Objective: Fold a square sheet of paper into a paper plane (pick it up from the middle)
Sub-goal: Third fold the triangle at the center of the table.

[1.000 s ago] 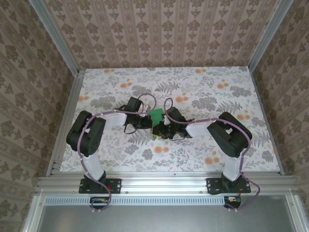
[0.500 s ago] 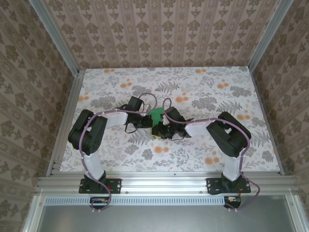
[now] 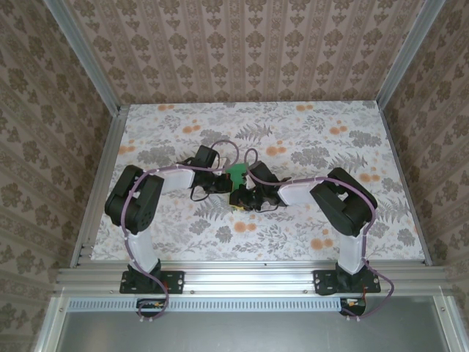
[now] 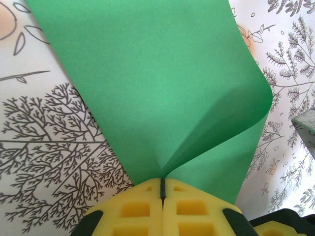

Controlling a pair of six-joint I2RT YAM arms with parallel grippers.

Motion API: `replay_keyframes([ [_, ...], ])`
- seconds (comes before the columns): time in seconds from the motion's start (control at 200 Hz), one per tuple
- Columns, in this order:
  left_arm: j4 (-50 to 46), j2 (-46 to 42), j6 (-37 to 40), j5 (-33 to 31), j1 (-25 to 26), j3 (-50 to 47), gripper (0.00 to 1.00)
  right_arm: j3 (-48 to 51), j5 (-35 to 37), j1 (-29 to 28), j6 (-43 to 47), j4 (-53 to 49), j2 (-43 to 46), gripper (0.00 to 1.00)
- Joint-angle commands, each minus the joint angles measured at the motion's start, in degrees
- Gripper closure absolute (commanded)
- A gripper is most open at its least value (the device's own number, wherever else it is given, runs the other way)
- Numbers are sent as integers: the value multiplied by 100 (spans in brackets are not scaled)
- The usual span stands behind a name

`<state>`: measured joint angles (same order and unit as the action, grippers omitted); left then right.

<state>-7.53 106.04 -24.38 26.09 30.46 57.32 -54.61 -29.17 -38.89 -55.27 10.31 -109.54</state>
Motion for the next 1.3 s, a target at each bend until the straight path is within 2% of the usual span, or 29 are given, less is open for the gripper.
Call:
replay_keyframes([
  [0.0,-98,112,-32,-99,48,72,100,-22,9,-14,193,-94,295,75],
  [0.21,-100,2,-36,-17,57,56,100,203,782,184,684,-846,920,72],
  [0.37,-112,-159,-15,54,80,66,100,11,1403,224,766,-1530,851,70],
  [0.48,-162,-246,10,64,92,105,100,-76,1651,231,737,-1652,793,69],
  [0.65,-247,-310,47,82,123,160,100,-210,1731,250,848,-1572,808,63],
  [1.295,-269,-206,19,-131,127,216,100,-768,1645,405,989,-1429,148,62],
])
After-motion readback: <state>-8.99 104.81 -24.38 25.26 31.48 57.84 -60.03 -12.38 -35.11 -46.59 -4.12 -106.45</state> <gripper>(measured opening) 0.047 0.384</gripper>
